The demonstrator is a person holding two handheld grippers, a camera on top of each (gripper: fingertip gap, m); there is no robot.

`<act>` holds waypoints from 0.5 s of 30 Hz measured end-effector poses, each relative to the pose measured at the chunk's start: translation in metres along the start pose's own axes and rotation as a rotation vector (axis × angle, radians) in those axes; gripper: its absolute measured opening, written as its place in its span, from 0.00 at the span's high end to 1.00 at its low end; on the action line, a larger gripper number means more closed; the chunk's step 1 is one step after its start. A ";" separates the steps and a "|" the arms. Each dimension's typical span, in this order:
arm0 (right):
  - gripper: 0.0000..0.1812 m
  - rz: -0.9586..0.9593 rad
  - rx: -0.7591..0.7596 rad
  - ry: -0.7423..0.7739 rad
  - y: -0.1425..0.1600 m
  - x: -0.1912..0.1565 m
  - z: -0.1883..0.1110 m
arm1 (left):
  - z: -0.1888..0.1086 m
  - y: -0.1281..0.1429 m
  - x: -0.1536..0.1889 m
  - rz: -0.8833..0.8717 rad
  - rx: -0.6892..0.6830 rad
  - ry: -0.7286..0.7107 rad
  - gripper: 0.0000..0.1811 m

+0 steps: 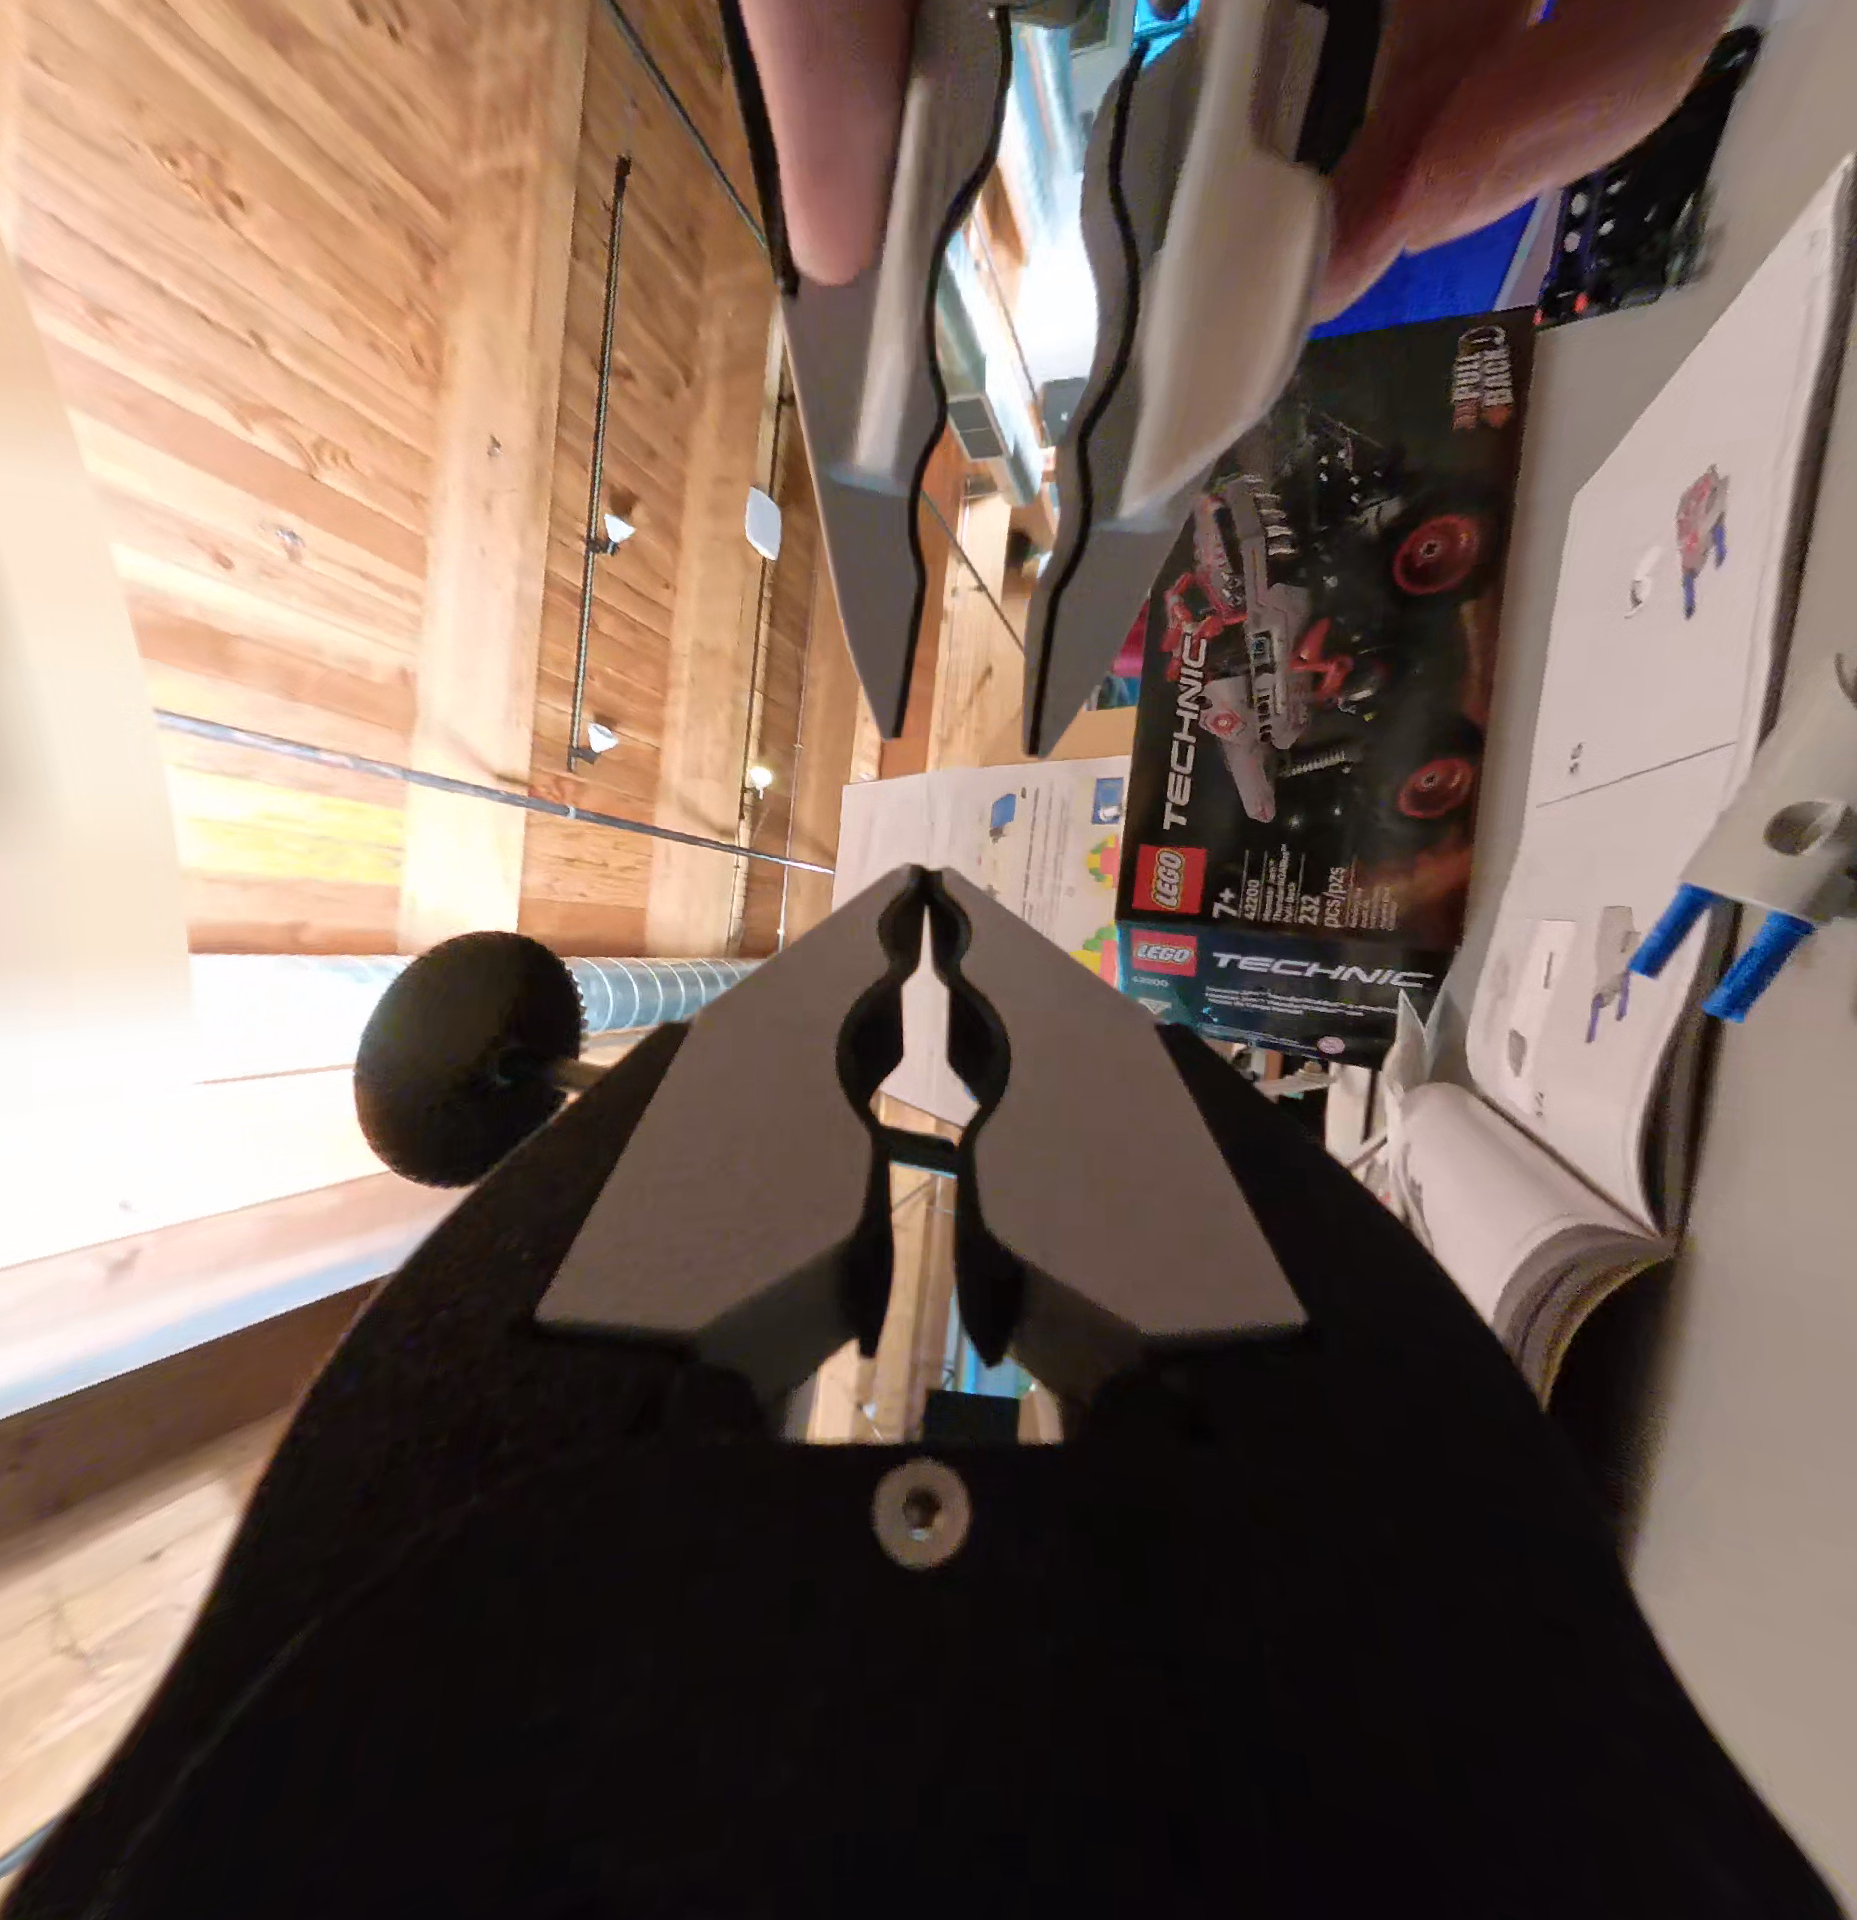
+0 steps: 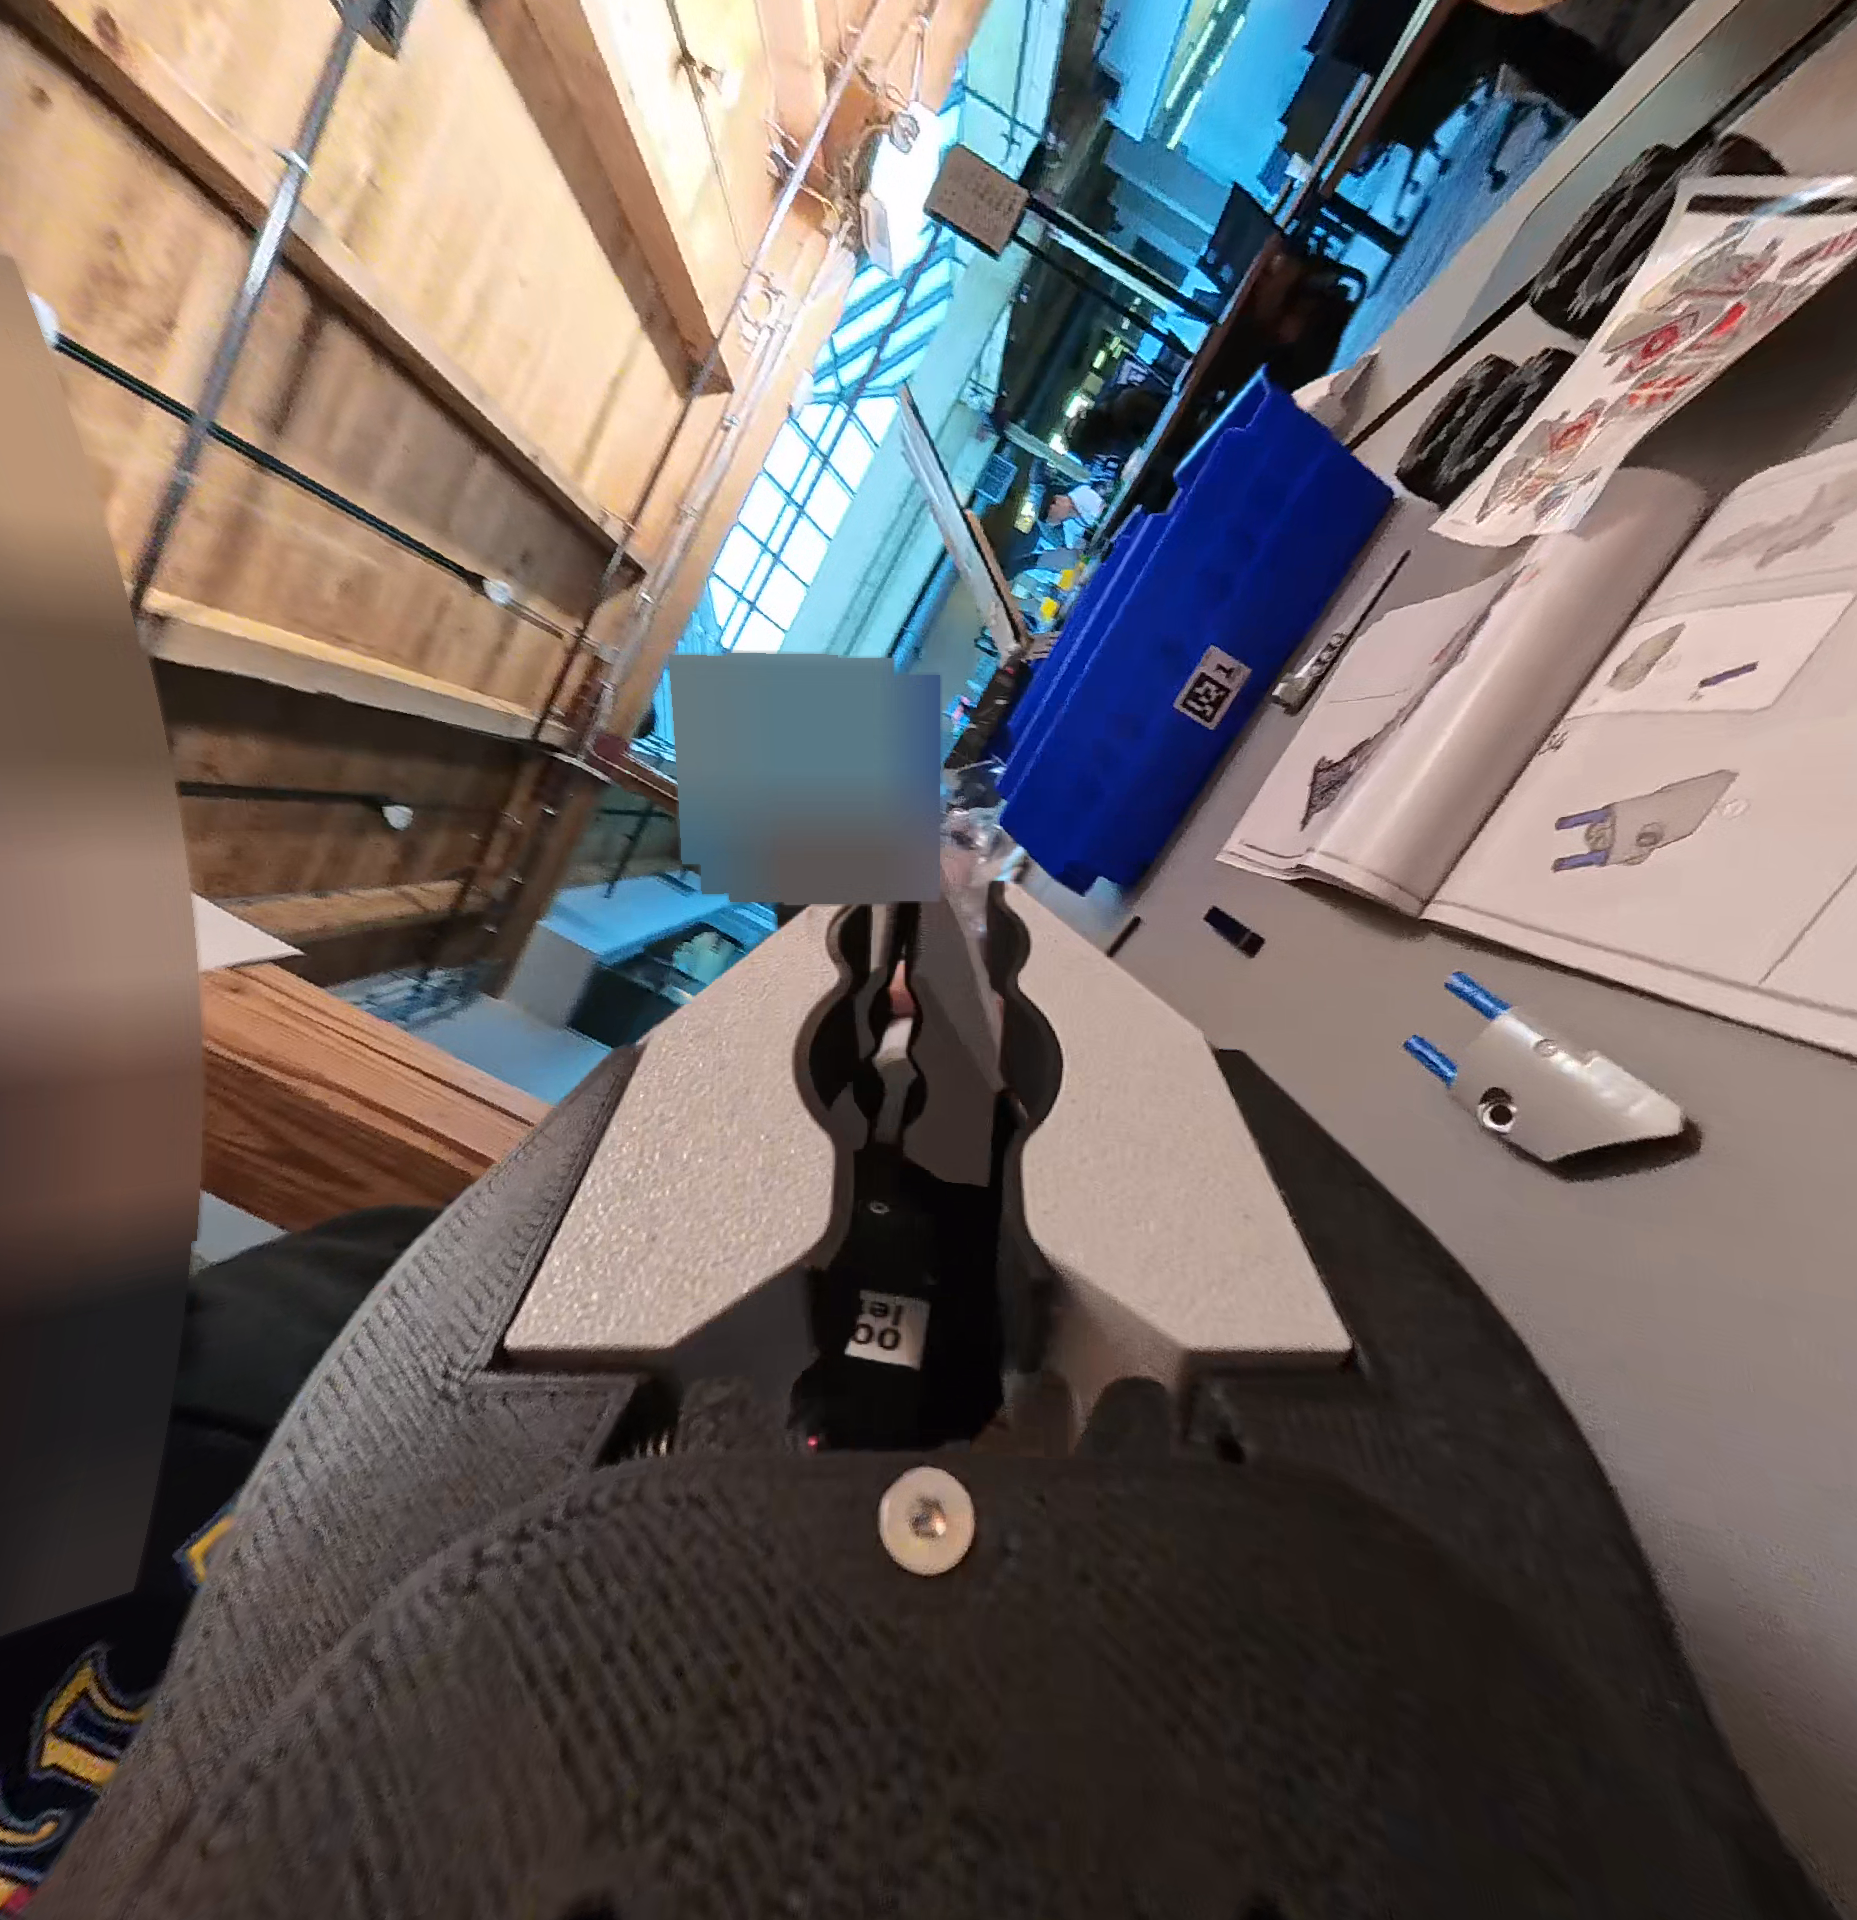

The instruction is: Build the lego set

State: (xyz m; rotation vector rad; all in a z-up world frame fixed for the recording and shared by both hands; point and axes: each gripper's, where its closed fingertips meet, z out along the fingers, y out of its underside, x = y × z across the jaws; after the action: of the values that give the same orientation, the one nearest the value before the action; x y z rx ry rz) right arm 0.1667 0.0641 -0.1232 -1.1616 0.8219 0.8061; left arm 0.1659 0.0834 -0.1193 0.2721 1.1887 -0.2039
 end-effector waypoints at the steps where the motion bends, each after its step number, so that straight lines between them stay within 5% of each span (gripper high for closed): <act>1: 0.90 0.025 0.011 -0.017 0.000 0.000 -0.001 | 0.001 -0.001 0.001 0.006 0.003 0.005 1.00; 7: 0.98 0.067 0.028 -0.045 0.000 0.001 -0.003 | 0.005 -0.006 0.004 0.021 0.007 0.017 1.00; 15: 0.97 0.041 0.043 -0.020 -0.004 0.004 -0.005 | 0.006 -0.009 0.011 0.033 0.007 0.038 1.00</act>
State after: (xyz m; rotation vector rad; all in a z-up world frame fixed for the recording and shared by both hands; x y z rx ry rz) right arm 0.1713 0.0592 -0.1257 -1.0999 0.8446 0.8288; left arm 0.1722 0.0734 -0.1284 0.3028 1.2207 -0.1749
